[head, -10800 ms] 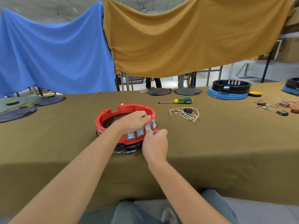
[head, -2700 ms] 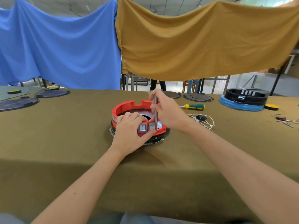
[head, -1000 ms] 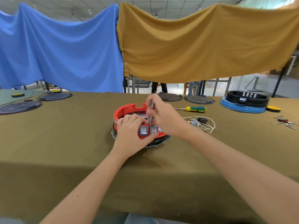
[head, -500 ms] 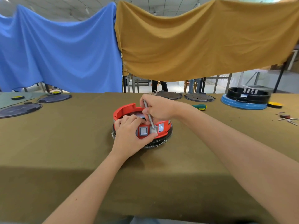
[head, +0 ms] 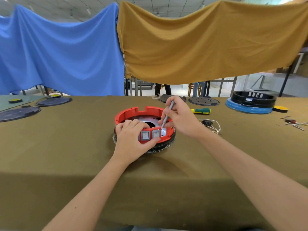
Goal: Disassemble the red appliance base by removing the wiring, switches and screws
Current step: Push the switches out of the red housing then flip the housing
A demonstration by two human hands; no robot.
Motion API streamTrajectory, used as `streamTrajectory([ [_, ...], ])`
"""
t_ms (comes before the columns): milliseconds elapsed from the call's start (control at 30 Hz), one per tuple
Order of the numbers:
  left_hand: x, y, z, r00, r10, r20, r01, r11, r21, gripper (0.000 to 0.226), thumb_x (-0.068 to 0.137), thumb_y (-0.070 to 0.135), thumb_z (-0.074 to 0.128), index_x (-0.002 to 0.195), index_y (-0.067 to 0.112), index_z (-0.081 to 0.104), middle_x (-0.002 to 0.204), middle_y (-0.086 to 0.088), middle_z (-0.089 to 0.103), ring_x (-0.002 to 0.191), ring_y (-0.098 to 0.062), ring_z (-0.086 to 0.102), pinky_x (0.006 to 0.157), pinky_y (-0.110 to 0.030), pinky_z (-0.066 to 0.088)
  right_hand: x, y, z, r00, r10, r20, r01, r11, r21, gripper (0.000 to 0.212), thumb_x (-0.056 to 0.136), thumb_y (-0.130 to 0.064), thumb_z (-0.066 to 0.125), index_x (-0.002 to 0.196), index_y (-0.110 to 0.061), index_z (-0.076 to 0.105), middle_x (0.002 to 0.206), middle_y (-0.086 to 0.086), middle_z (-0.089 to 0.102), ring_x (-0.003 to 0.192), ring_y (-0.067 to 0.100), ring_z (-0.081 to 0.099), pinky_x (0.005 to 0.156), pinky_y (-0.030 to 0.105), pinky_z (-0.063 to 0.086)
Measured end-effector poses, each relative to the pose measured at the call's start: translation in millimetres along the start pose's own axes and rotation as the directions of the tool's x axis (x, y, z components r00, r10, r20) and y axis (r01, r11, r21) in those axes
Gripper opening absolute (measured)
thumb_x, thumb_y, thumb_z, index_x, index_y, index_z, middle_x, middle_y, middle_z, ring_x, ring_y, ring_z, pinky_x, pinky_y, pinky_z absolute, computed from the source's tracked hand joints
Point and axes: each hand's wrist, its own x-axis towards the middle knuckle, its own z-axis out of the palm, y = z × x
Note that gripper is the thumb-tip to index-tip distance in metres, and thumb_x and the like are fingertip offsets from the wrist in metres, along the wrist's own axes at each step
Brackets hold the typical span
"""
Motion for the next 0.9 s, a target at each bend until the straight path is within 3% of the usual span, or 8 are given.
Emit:
streamTrajectory([
  [200,-0.1,2.4,-0.6,1.000,0.008,-0.008,-0.008,1.000,0.003,0.043,0.075,0.071,0.057,0.091,0.031,0.063,0.089,0.017,0.055,0.091,-0.007,0.046,0.088,-0.028,0.024,-5.1,4.5,7.9,0.997,-0.074,-0.009,0.074,0.996,-0.058,0.024,0.102,0.001,0.043,0.093,-0.022,0.045,0.073,0.000,0.063,0.075,0.026,0.072,0.070,0.042,0.063],
  [367,-0.1,0.8,-0.5,1.000,0.015,-0.019,-0.014,1.000,0.005,0.045,0.075,0.072,0.058,0.089,0.029,0.064,0.088,0.016,0.055,0.090,-0.007,0.045,0.087,-0.028,0.023,-1.0,-7.4,11.6,0.995,-0.057,0.078,0.067,0.987,-0.144,0.022,0.102,-0.001,0.044,0.093,-0.022,0.045,0.077,0.006,0.064,0.076,0.023,0.072,0.067,0.035,0.063],
  [467,0.1,-0.9,-0.5,1.000,0.014,-0.017,-0.014,1.000,0.007,0.046,0.075,0.072,0.058,0.089,0.029,0.064,0.088,0.015,0.055,0.090,-0.007,0.044,0.087,-0.028,0.023,1.3,-14.2,11.8,0.984,-0.076,0.161,0.110,0.970,-0.216,0.020,0.102,-0.003,0.044,0.094,-0.021,0.045,0.079,0.007,0.064,0.079,0.025,0.070,0.071,0.040,0.063],
  [633,0.8,-2.0,0.4,1.000,0.018,-0.024,-0.018,1.000,0.006,0.048,0.075,0.073,0.056,0.088,0.028,0.064,0.089,0.015,0.056,0.090,-0.007,0.044,0.087,-0.028,0.023,-3.4,-11.6,11.8,0.989,-0.088,0.117,0.110,0.975,-0.195,0.020,0.102,-0.001,0.045,0.094,-0.019,0.045,0.078,0.006,0.065,0.078,0.022,0.071,0.074,0.042,0.062],
  [900,1.1,-1.1,1.6,1.000,0.017,-0.019,-0.017,0.999,0.028,0.051,0.076,0.074,0.053,0.089,0.027,0.066,0.091,0.014,0.057,0.090,-0.008,0.045,0.087,-0.026,0.020,0.5,-16.9,16.5,0.973,-0.120,0.197,0.172,0.946,-0.274,0.021,0.101,-0.002,0.044,0.092,-0.021,0.044,0.078,0.007,0.064,0.075,0.023,0.069,0.068,0.036,0.062],
])
